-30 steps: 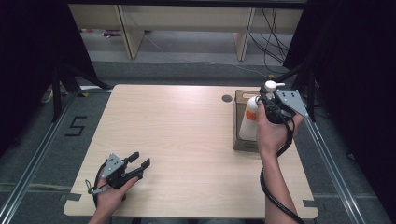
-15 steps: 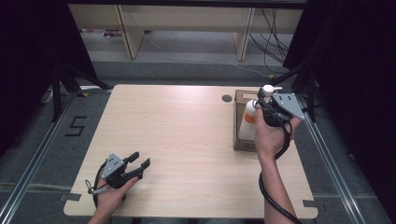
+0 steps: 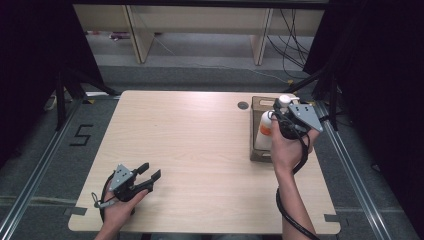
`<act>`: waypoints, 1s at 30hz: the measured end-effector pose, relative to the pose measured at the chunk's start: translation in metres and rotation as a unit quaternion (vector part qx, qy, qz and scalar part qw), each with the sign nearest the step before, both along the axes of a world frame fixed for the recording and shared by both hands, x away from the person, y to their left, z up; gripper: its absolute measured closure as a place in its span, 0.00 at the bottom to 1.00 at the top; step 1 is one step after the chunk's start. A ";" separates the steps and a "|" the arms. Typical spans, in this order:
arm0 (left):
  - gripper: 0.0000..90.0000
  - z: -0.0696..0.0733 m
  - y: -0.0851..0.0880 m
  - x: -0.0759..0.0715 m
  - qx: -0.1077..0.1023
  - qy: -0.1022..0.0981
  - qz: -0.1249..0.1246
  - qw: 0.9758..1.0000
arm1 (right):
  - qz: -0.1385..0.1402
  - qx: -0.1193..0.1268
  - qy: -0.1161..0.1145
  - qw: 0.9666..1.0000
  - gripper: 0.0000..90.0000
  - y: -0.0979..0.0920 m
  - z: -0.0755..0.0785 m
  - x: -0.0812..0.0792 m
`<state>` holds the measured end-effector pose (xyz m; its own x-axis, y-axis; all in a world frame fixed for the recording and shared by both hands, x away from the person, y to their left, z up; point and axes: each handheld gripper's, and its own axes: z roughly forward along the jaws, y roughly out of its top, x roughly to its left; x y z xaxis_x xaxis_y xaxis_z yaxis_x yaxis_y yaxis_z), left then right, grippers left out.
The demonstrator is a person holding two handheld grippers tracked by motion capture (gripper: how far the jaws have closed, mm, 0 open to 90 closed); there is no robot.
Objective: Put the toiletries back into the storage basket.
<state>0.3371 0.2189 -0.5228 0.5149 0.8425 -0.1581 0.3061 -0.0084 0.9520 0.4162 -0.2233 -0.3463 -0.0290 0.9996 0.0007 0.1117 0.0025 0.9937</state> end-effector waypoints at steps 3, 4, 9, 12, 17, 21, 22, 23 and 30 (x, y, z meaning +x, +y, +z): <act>0.46 0.000 0.000 0.000 0.000 0.000 0.000 1.000 | 0.001 0.002 0.005 1.000 0.67 0.002 -0.003 0.000; 0.46 0.000 0.000 0.000 0.000 -0.001 0.000 1.000 | 0.003 0.005 0.006 1.000 0.67 0.003 -0.004 0.001; 0.46 0.000 0.000 0.001 -0.002 -0.002 -0.002 1.000 | 0.000 0.004 0.011 1.000 0.67 0.003 -0.008 0.001; 0.46 0.000 0.000 0.000 0.001 -0.001 0.000 1.000 | 0.000 0.000 0.012 1.000 0.67 0.003 -0.011 0.001; 0.46 0.000 0.000 0.000 0.002 0.000 0.000 1.000 | 0.001 0.002 0.020 1.000 0.67 0.002 -0.015 0.001; 0.46 0.000 0.000 0.000 -0.001 0.000 0.000 1.000 | 0.002 0.001 0.023 1.000 0.67 0.003 -0.018 0.001; 0.46 0.000 0.000 0.000 0.000 0.000 0.000 1.000 | 0.000 0.004 0.025 1.000 0.67 0.003 -0.019 0.000; 0.46 0.000 0.000 0.000 0.000 0.000 0.000 1.000 | 0.000 0.000 0.024 1.000 0.67 0.003 -0.020 0.001; 0.46 0.000 0.000 0.000 0.000 0.000 0.000 1.000 | -0.001 0.010 0.031 0.999 0.67 0.004 -0.021 -0.002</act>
<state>0.3371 0.2190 -0.5229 0.5147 0.8426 -0.1585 0.3058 -0.0077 0.9520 0.4146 -0.2188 -0.3677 -0.0257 0.9994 0.0233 0.1729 -0.0185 0.9848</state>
